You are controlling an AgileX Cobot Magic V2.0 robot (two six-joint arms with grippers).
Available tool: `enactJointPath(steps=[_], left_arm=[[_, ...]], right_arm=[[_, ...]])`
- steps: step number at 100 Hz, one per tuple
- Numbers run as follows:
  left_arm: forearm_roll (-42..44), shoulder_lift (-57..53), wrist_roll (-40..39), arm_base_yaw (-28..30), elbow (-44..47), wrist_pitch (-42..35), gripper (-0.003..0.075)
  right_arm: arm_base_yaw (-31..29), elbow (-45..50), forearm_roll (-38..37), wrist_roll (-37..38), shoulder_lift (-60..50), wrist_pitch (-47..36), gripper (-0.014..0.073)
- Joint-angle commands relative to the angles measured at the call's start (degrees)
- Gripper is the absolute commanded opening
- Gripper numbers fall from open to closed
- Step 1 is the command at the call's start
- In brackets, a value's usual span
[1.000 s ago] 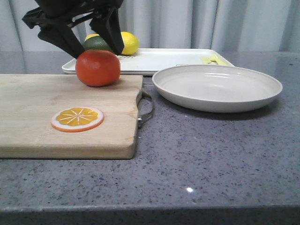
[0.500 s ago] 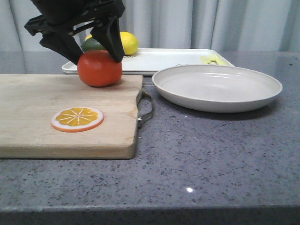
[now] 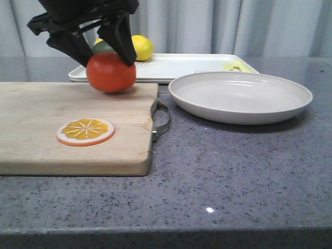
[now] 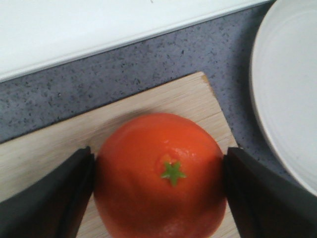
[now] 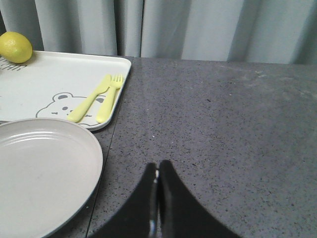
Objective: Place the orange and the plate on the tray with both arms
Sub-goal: 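Lift the tangerine with the left gripper and carry it over the white plate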
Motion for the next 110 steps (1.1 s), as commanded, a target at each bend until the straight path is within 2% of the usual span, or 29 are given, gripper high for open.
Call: enactJointPath(steps=[1, 18, 49, 72, 110], left_arm=[[-1.1, -2.4, 0.2, -0.4, -4.1, -1.0, 0.0333], [-1.1, -2.0, 1.0, -3.0, -9.2, -0.5, 0.0334], [-1.1, 4.7, 1.5, -13.2, -18.3, -0.2, 0.0334], [-1.6, 10.5, 1.5, -18.3, -23.8, 0.1, 0.0334], [-1.8, 14.2, 1.5, -19.4, -24.5, -0.3, 0.0335]], right_arm=[[-0.3, -2.1, -0.6, -0.2, 0.3, -5.0, -0.0066], [-0.3, -2.1, -0.6, -0.2, 0.3, -5.0, -0.0066], [-0.3, -2.1, -0.6, -0.2, 0.3, -4.9, -0.0066], [-0.3, -2.1, -0.6, -0.2, 0.3, -4.9, -0.0066], [-0.3, -2.1, -0.6, -0.2, 0.3, -4.9, -0.0066]])
